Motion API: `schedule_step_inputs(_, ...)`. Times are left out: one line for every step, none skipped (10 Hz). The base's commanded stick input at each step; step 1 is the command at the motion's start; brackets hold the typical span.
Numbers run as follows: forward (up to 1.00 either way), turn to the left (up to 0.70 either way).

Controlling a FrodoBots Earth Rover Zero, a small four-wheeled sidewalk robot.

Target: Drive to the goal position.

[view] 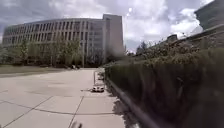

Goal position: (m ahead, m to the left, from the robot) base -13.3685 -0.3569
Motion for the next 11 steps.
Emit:
schedule_step_inputs(0.06,0.00)
schedule_step_inputs(0.05,0.00)
schedule_step_inputs(0.05,0.00)
schedule_step_inputs(0.05,0.00)
schedule_step_inputs(0.06,0.00)
schedule_step_inputs(0.06,0.00)
schedule_step_inputs(0.06,0.00)
schedule_step_inputs(0.06,0.00)
schedule_step_inputs(0.06,0.00)
schedule_step_inputs(0.06,0.00)
schedule_step_inputs(0.05,0.00)
